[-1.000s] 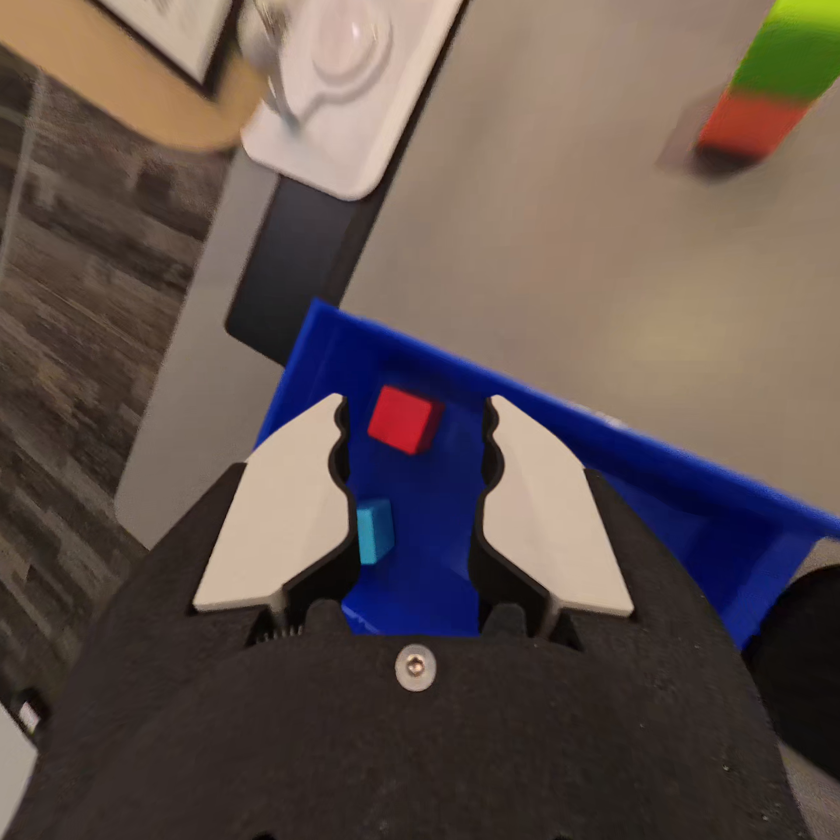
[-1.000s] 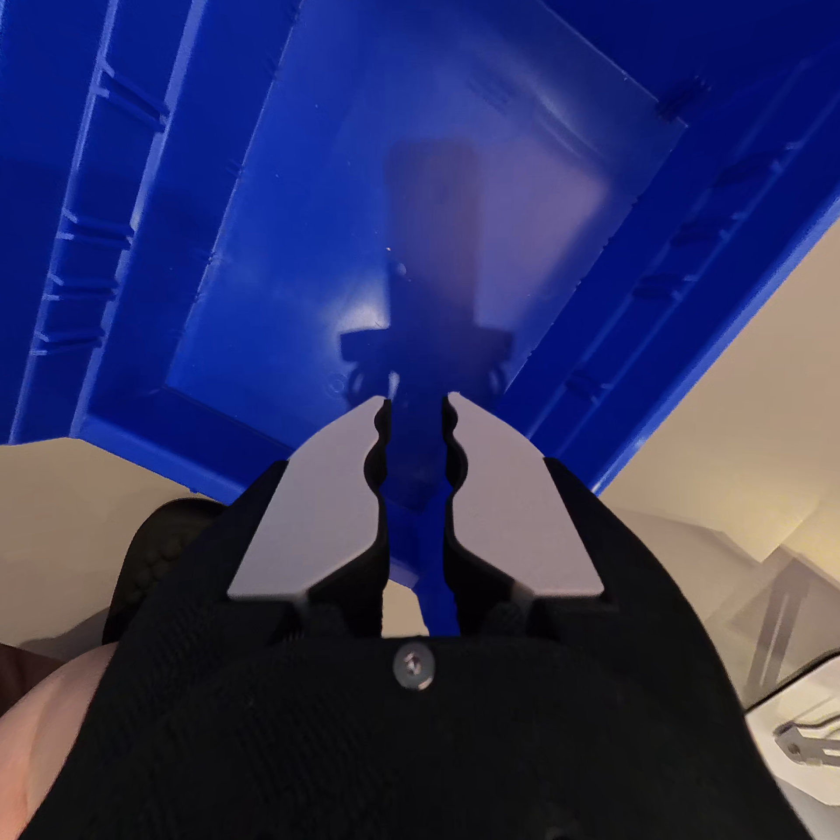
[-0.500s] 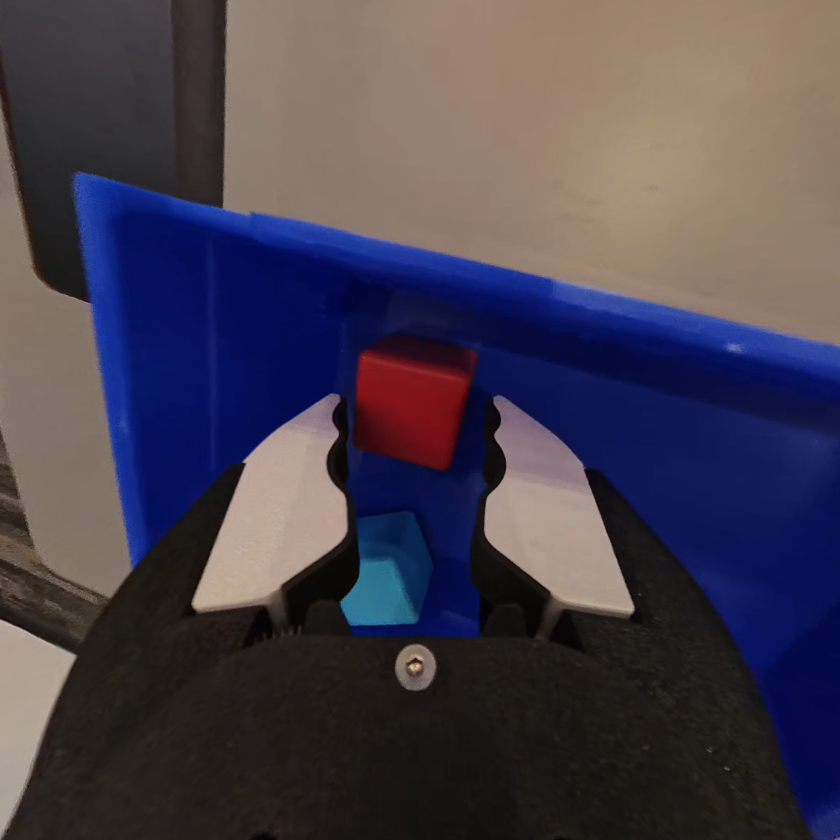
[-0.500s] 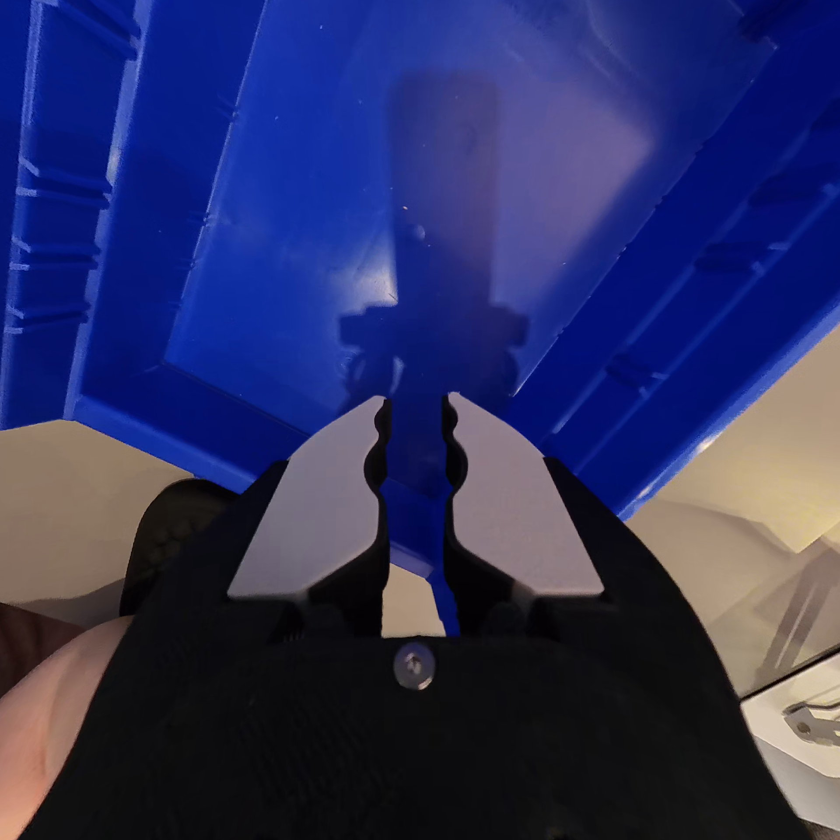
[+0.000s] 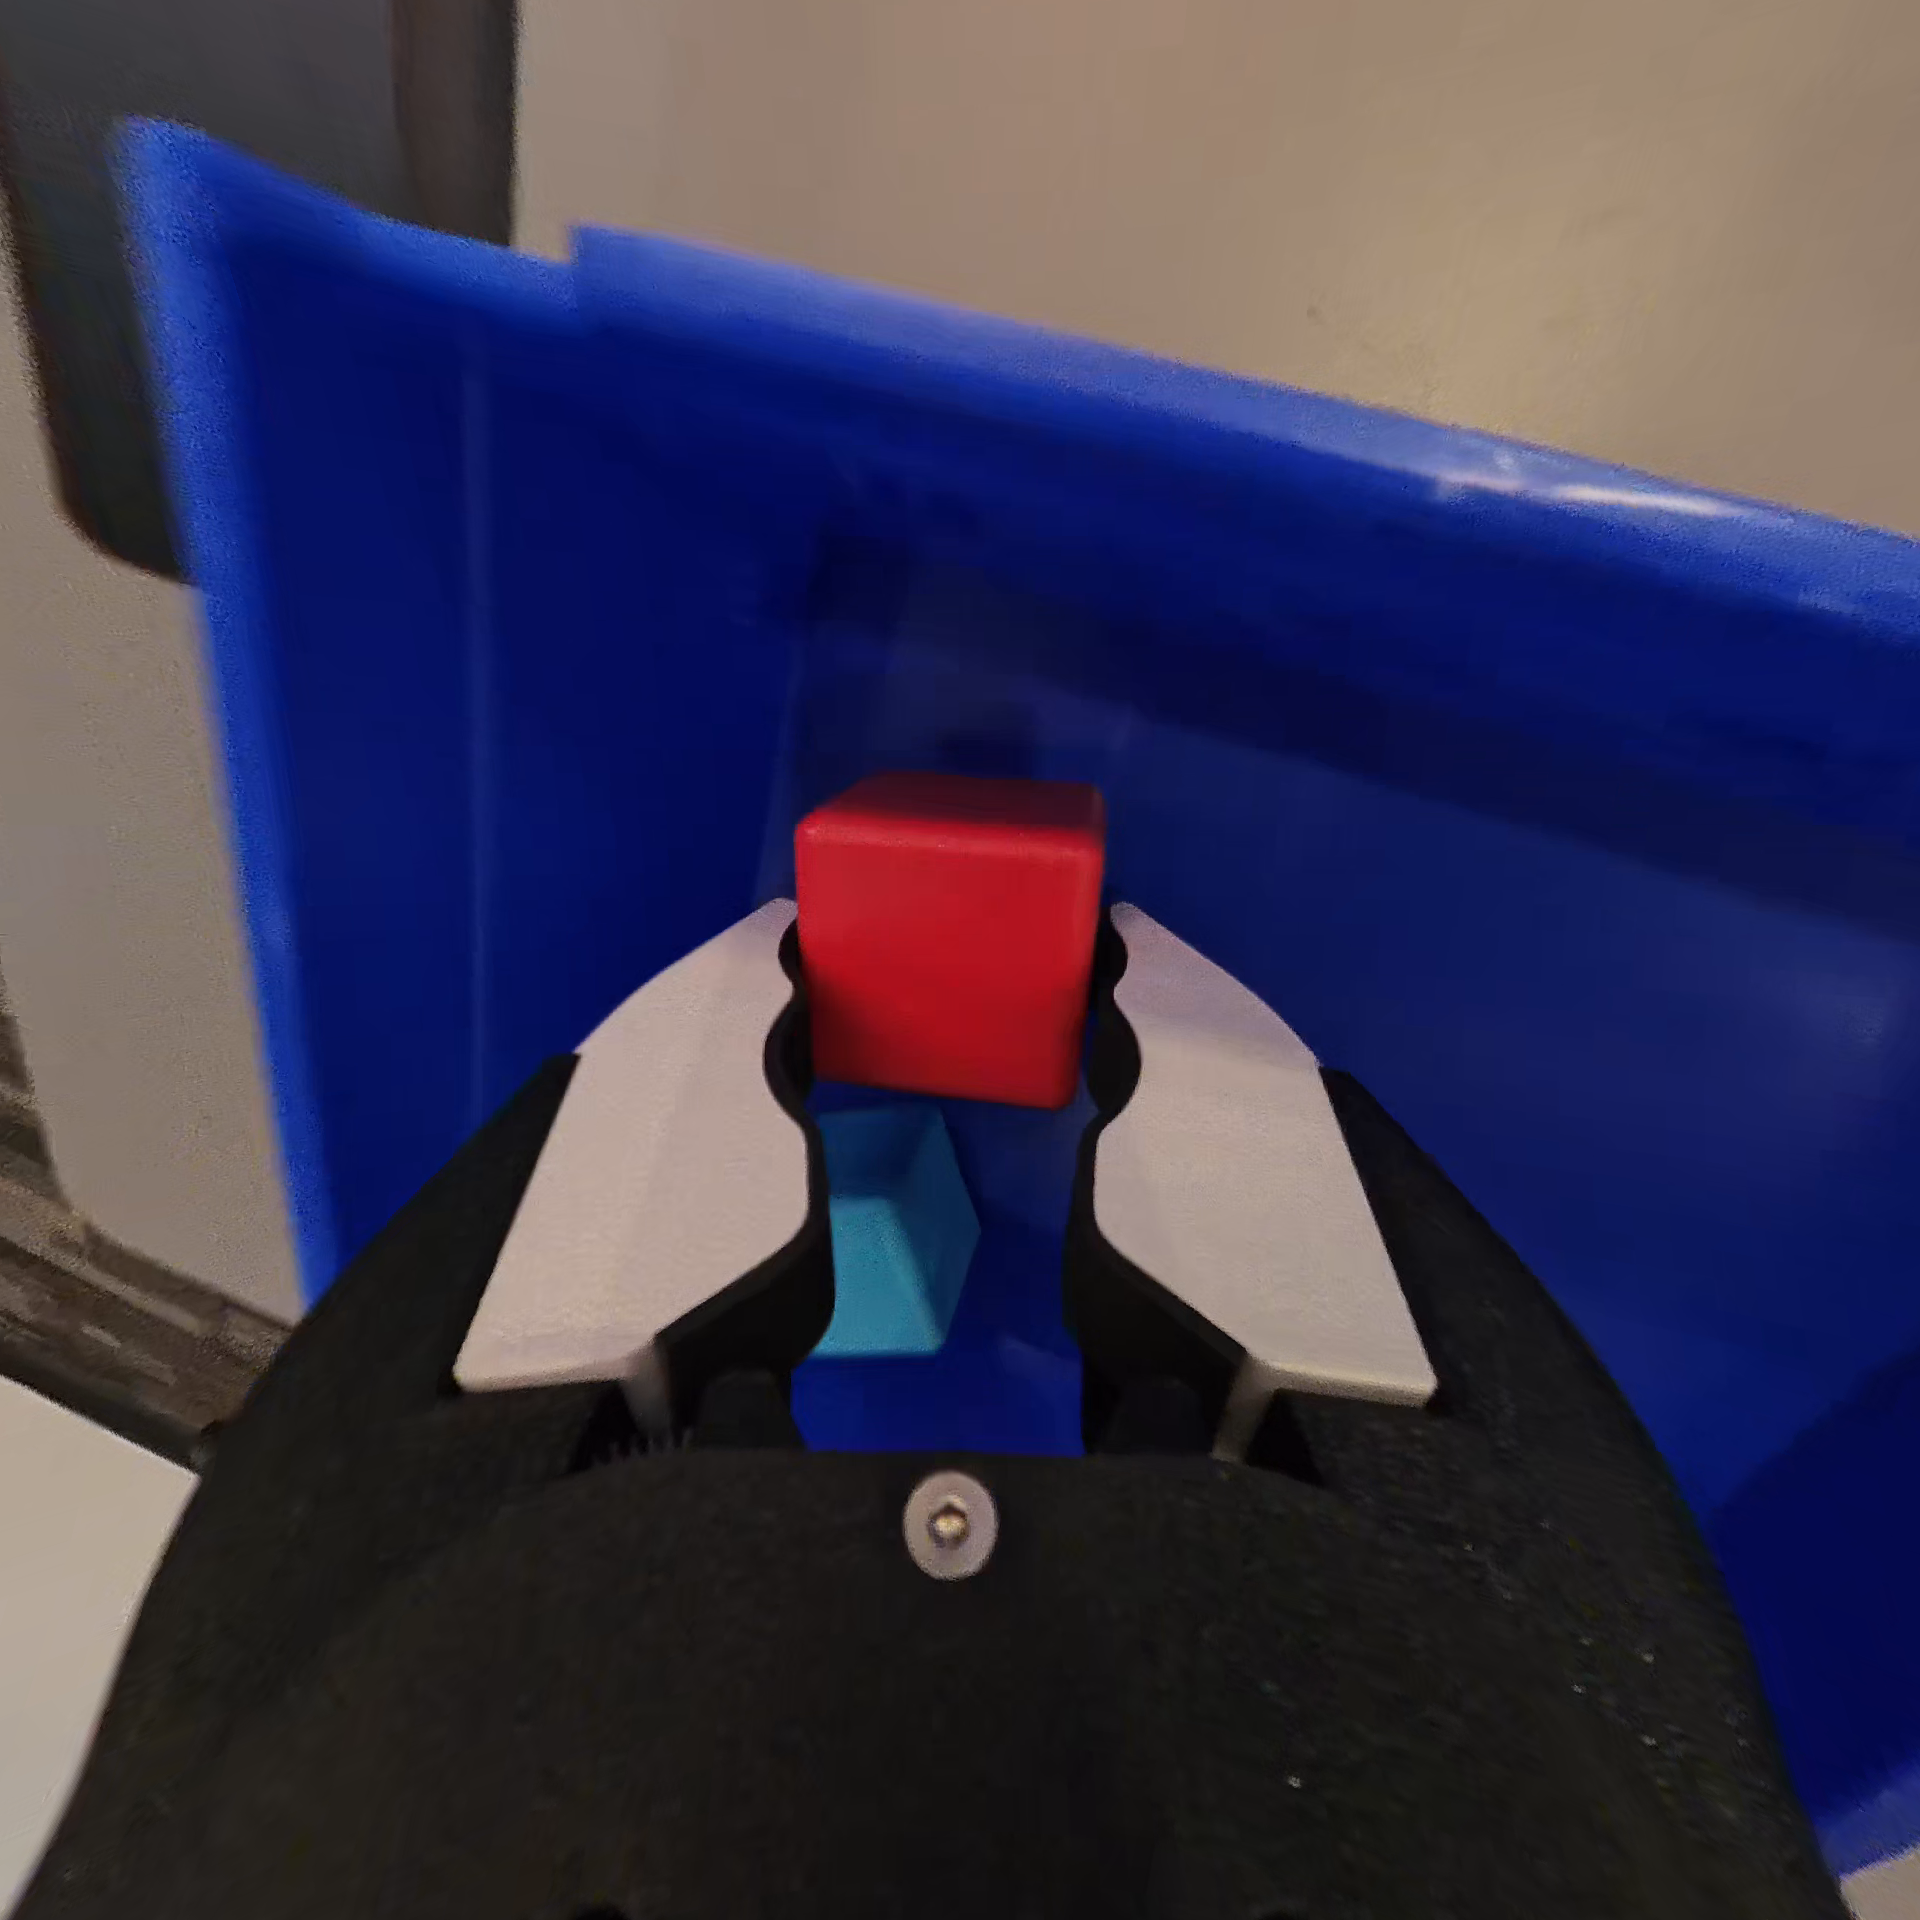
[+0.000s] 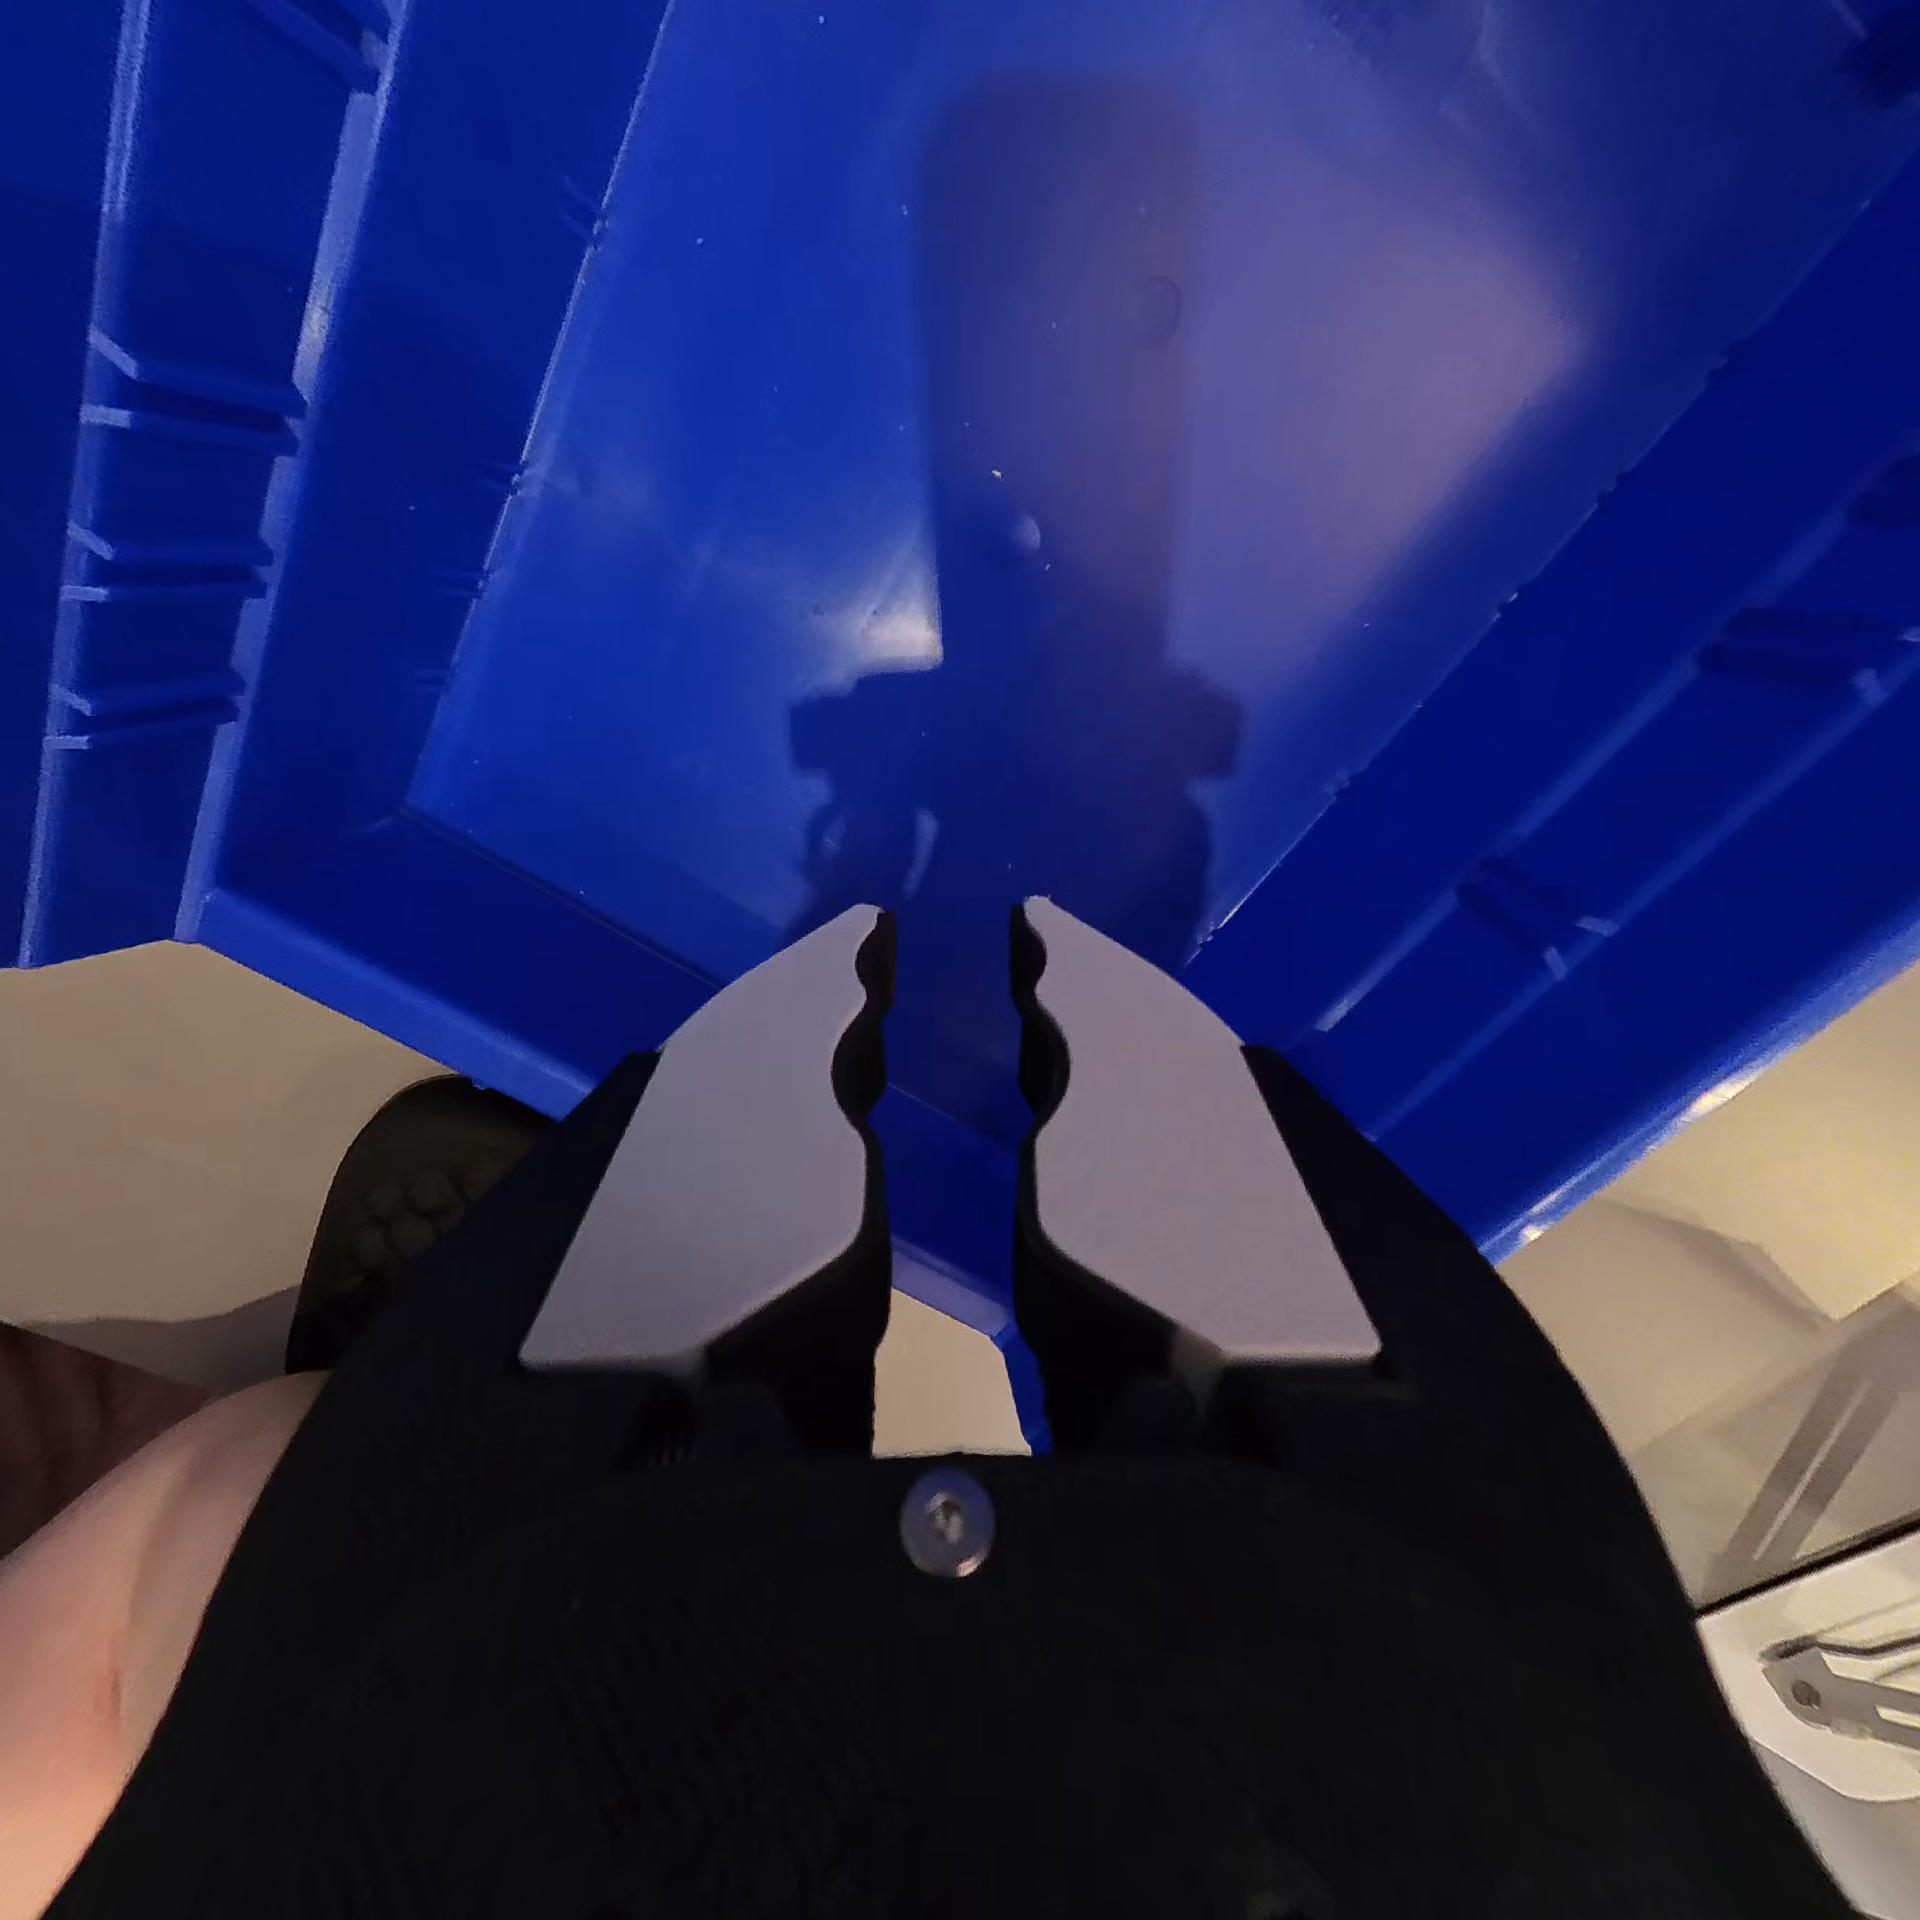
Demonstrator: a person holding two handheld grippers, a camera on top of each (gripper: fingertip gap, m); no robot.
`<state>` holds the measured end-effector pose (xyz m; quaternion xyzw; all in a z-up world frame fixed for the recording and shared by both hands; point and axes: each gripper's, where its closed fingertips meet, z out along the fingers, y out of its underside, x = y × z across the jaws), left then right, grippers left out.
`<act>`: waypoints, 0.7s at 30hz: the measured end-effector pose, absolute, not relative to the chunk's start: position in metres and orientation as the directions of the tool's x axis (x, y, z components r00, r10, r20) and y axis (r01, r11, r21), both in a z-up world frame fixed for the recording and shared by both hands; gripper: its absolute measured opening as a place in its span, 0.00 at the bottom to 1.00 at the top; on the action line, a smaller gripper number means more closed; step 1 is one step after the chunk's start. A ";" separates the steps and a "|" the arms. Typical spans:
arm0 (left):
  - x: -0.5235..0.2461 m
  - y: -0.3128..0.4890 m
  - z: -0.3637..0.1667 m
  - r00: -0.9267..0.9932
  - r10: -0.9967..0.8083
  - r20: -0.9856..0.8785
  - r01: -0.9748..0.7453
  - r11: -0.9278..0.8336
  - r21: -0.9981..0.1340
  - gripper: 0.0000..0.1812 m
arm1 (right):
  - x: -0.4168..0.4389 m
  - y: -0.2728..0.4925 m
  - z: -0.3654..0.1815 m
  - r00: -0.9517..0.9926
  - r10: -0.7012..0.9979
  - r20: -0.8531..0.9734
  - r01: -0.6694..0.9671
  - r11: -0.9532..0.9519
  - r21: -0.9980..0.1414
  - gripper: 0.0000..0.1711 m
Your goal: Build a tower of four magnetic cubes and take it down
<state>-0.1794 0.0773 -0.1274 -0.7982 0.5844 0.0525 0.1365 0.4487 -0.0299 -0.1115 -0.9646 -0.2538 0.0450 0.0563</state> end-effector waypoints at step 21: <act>0.092 -0.030 -0.023 0.165 -0.963 -0.215 -0.901 -0.058 -0.429 0.28 | 0.439 -0.039 -0.098 0.841 0.536 -0.069 0.518 -0.837 -0.177 0.14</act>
